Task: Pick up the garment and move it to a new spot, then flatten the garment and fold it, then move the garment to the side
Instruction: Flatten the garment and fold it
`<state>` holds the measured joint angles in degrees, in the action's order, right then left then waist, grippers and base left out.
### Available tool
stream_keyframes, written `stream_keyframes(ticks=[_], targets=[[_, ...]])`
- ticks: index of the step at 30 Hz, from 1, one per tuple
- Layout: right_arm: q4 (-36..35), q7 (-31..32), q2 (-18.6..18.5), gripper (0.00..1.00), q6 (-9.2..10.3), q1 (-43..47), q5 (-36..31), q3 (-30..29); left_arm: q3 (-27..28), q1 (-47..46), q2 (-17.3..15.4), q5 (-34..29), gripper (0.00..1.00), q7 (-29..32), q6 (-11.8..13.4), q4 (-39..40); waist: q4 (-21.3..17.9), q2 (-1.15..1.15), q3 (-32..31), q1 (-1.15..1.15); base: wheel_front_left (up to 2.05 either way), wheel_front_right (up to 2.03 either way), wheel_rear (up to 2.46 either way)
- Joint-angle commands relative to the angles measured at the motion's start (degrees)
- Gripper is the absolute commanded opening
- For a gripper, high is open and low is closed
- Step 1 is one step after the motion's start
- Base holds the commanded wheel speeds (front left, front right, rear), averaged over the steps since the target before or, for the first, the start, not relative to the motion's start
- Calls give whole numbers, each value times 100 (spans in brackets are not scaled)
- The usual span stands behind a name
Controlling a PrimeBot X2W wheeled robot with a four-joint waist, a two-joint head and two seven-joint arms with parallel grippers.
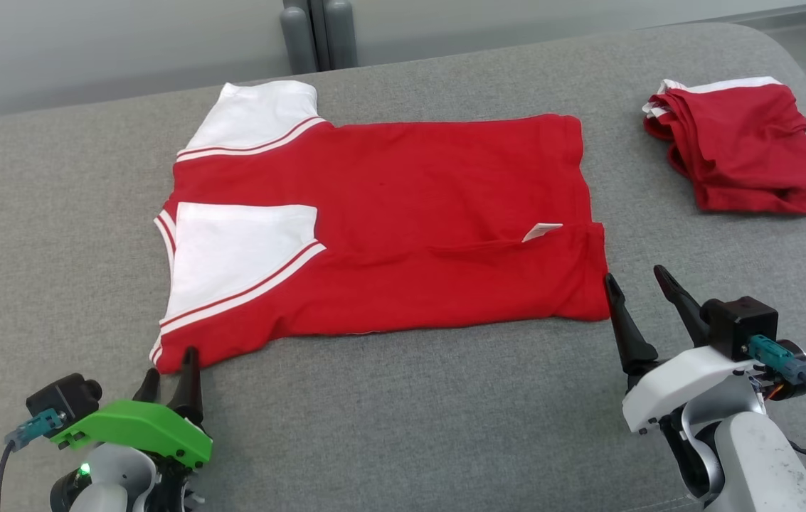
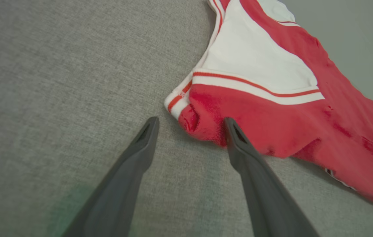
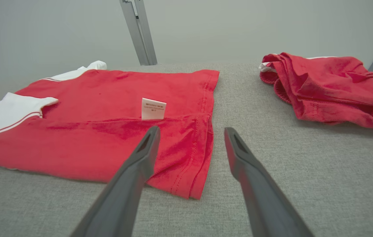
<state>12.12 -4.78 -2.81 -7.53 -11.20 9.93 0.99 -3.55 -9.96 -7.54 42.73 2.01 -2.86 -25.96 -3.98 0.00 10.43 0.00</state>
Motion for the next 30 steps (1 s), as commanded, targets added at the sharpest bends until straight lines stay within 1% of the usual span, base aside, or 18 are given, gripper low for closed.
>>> stream_keyframes(ticks=[1,2,3,4,5,7,14,18,26,27,28,30], targets=[[-17,7,-18,100,9,-40,-15,13,39,-116,31,83,100,37,-38,-11,-85,0,104,0,0,0,0],[-9,14,-18,100,9,-57,-24,16,50,-143,43,132,99,49,-51,-32,-100,0,128,0,0,0,0],[-2,9,-17,100,9,-71,-28,23,55,-166,47,146,91,52,-60,-44,-113,0,148,0,0,0,0],[31,30,-17,100,9,-100,-31,32,67,-231,68,196,47,27,-74,-65,-134,0,182,0,0,0,0],[50,40,-18,100,9,-112,-24,35,68,-264,72,214,35,6,-89,-71,-139,0,195,0,0,0,0],[128,71,-18,100,9,-145,28,32,75,-352,58,179,0,-109,-120,-52,-142,0,223,0,0,0,0],[651,155,-17,100,9,-349,323,-16,-14,-462,-21,11,0,-500,-230,170,-62,0,245,0,0,0,0],[1107,137,-17,100,9,-553,455,61,-97,-351,-23,-21,0,-576,-281,387,16,0,244,0,0,0,0],[2169,211,-18,99,9,-964,609,367,-186,-163,-20,-74,0,-652,-281,782,188,0,251,0,0,0,0],[2316,187,-17,81,9,-1023,653,393,-195,-139,-25,-80,0,-663,-280,819,200,0,249,0,0,0,0],[2415,161,-17,44,8,-1063,673,408,-195,-123,-25,-80,0,-684,-281,843,210,0,245,0,0,0,0],[2635,97,-11,11,8,-1168,745,449,-205,-108,-40,-94,0,-714,-289,896,231,0,234,0,0,0,0]])
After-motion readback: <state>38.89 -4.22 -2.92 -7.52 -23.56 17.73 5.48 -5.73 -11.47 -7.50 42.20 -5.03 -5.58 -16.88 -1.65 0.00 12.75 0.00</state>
